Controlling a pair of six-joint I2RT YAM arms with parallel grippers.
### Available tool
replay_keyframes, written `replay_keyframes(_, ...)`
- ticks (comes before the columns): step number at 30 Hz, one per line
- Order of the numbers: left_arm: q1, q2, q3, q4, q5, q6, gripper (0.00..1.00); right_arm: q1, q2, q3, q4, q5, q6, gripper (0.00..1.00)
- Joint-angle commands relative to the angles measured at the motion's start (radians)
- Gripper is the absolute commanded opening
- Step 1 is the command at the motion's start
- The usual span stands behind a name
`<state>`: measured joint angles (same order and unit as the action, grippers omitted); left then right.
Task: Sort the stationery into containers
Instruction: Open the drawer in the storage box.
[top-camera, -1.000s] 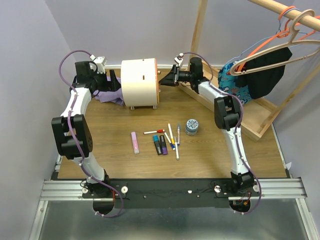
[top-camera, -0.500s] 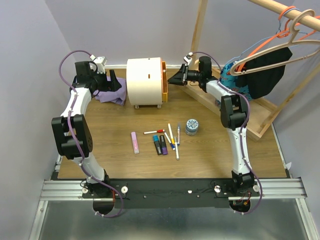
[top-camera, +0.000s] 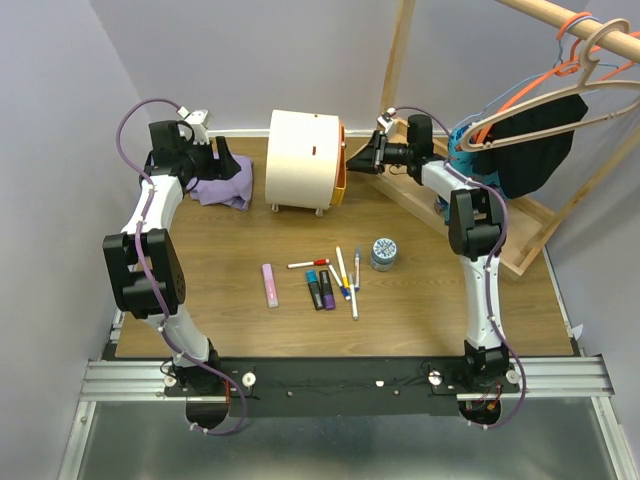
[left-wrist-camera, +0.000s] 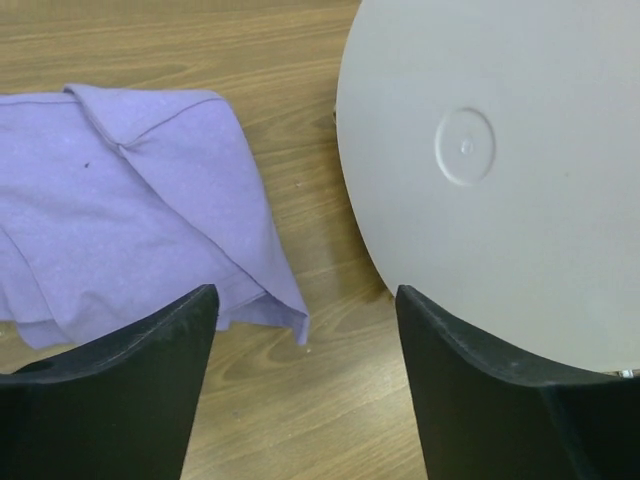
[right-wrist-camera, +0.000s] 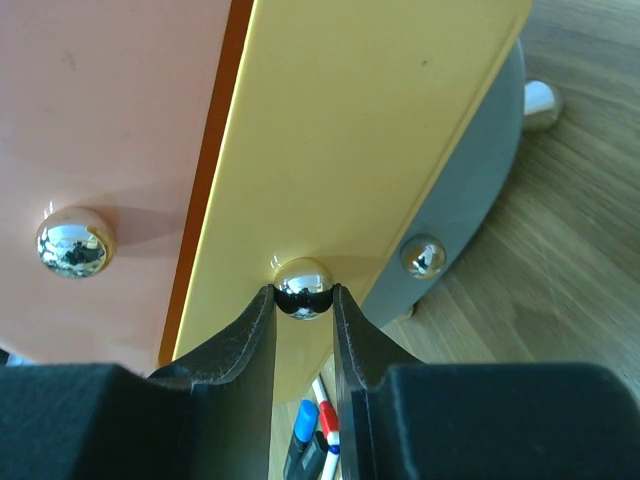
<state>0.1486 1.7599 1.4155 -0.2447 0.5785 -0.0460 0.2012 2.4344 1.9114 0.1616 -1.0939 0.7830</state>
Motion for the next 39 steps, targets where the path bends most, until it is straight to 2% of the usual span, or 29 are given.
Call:
replay_keyframes(1, -0.001, -0.028, 0.036, 0.068, 0.014, -0.049, 0.75, -0.032, -0.002, -0.031, -0.073, 0.045, -0.047, 0.19)
replay_keyframes(4, -0.006, -0.04, 0.062, 0.108, 0.069, -0.101, 0.53, -0.031, 0.003, -0.012, -0.079, 0.051, -0.05, 0.19)
replay_keyframes(5, -0.01, -0.046, 0.072, 0.123, 0.087, -0.121, 0.4, -0.031, 0.005, -0.008, -0.08, 0.051, -0.051, 0.19)
replay_keyframes(7, -0.029, -0.053, 0.112, 0.127, 0.13, -0.126, 0.25, -0.031, 0.005, 0.0, -0.082, 0.057, -0.051, 0.19)
replay_keyframes(8, -0.038, -0.057, 0.126, 0.133, 0.142, -0.129, 0.1, -0.028, 0.005, 0.001, -0.082, 0.057, -0.05, 0.19)
replay_keyframes(10, -0.069, -0.065, 0.16, 0.148, 0.164, -0.144, 0.0, -0.023, 0.006, 0.006, -0.082, 0.058, -0.05, 0.19)
replay_keyframes(15, -0.145, -0.056, 0.23, 0.157, 0.208, -0.153, 0.0, -0.006, 0.012, 0.028, -0.08, 0.066, -0.042, 0.19)
replay_keyframes(20, -0.225, -0.03, 0.237, 0.165, 0.225, -0.163, 0.0, 0.001, 0.017, 0.041, -0.08, 0.075, -0.037, 0.18)
replay_keyframes(25, -0.231, 0.012, 0.214, 0.173, 0.195, -0.183, 0.0, 0.004, 0.017, 0.044, -0.077, 0.077, -0.036, 0.18)
replay_keyframes(39, -0.228, 0.096, 0.215, 0.085, 0.081, -0.117, 0.0, 0.004, 0.002, 0.032, -0.059, 0.078, -0.019, 0.18)
